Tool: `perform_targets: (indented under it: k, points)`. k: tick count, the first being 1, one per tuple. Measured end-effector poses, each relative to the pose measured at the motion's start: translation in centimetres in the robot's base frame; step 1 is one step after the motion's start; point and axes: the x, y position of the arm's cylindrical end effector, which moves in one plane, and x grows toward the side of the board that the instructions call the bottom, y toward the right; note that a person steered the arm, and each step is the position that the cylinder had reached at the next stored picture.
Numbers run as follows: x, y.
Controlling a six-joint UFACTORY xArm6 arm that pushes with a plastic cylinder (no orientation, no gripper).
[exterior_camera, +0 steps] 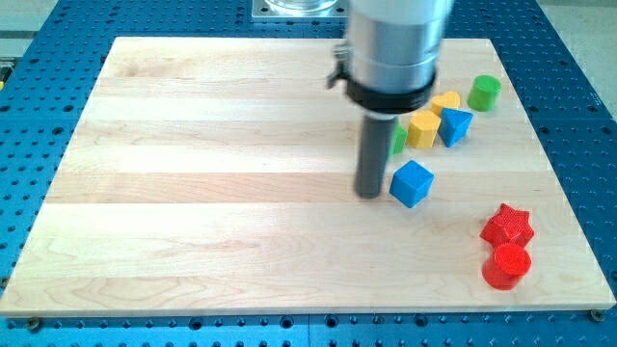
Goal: Move the blue cube to the top of the red star
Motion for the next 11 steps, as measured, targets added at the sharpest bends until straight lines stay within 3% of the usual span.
perform_targets:
  k: [1,2,3,4,5,6,8,11]
  points:
    - [-2.2,4.5]
    - [-2.2,4.8]
    - [-0.6,0.0]
    - [2.2,4.0]
    - [-1.2,6.3]
    - [-1.7,7.9]
    - [-0.9,7.6]
    - [-0.8,16.4]
